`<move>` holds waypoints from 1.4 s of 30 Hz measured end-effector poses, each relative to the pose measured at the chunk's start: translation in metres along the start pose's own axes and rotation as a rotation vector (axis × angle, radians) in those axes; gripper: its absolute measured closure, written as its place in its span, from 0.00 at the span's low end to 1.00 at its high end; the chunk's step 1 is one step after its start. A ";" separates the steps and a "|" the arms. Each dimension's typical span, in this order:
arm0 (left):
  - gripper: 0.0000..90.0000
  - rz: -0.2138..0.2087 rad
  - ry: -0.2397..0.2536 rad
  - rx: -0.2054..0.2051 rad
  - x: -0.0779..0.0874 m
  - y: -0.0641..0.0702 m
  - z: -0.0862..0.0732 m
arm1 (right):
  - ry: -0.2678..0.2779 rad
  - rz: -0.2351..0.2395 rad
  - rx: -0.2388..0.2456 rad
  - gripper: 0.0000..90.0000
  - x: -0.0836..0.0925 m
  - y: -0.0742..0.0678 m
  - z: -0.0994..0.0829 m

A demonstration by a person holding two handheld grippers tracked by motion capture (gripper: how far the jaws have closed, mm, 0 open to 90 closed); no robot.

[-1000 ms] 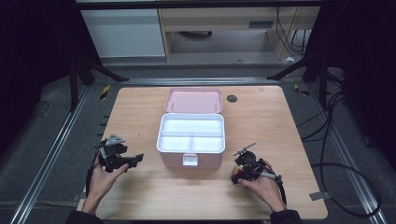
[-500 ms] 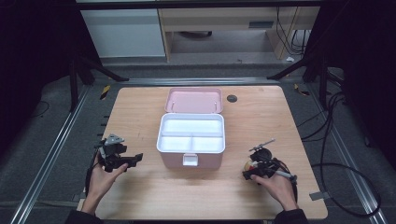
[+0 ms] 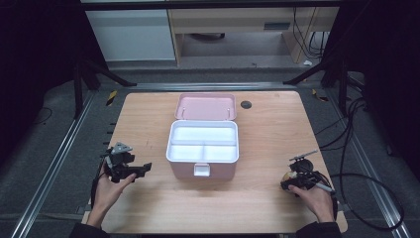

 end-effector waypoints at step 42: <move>0.37 -0.123 0.082 -0.142 0.024 0.070 0.077 | 0.514 0.202 0.237 0.39 0.121 -0.125 0.114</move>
Point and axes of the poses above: each handheld gripper's, and its own axes: x roughly backward along the jaws, z roughly out of its top, y roughly to its right, the point moved 10 cm from there along -x, roughly forward along the jaws, and after that the axes turned 13 degrees about -y, right-handed, at the moved point
